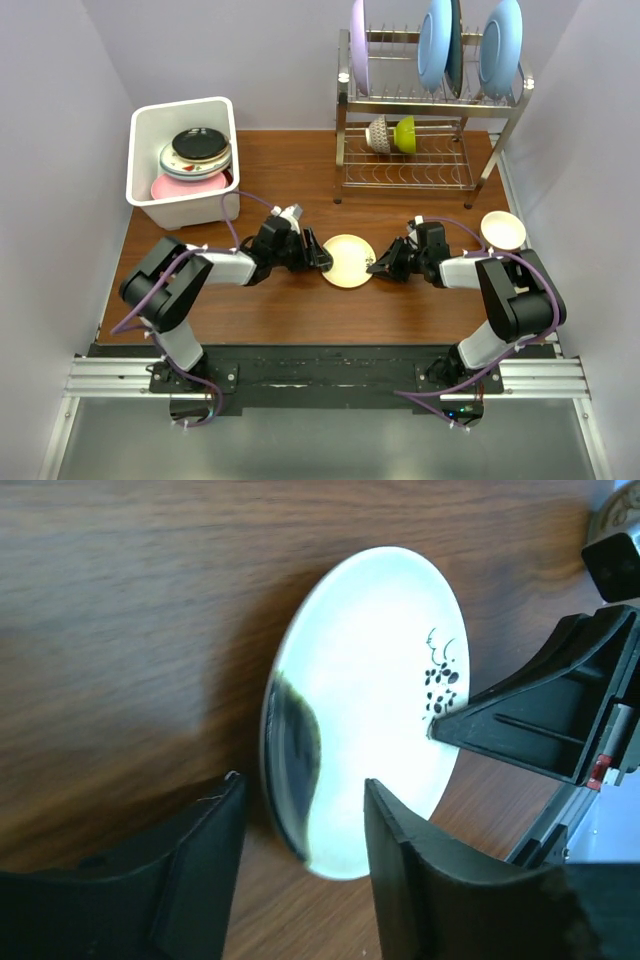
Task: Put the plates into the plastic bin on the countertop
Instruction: Pick up the plate at the center of the board, then place the plate in the plastic bin, then reset both arms
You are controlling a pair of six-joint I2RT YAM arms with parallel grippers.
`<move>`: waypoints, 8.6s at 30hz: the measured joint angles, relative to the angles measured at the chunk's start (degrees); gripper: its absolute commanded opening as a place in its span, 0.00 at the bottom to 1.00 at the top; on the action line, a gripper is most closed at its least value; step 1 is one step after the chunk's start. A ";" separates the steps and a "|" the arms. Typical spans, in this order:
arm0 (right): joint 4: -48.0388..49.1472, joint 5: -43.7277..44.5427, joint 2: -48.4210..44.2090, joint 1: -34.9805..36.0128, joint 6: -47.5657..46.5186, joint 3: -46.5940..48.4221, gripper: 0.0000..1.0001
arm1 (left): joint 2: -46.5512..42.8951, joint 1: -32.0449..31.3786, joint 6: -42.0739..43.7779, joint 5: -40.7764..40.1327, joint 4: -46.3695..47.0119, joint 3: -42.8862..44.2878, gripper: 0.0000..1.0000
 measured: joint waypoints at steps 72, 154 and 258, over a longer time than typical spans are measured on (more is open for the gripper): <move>-29.86 6.34 -27.34 0.22 -10.40 -1.81 0.99 | -19.10 23.71 12.85 3.85 -35.45 22.84 0.00; -26.80 7.52 -26.08 0.22 -11.45 -4.55 0.98 | 25.99 54.21 3.06 8.52 -40.24 71.14 0.00; -50.53 19.41 -40.39 0.22 -17.22 3.04 0.99 | -48.65 24.02 19.50 -10.34 -52.39 -2.51 1.00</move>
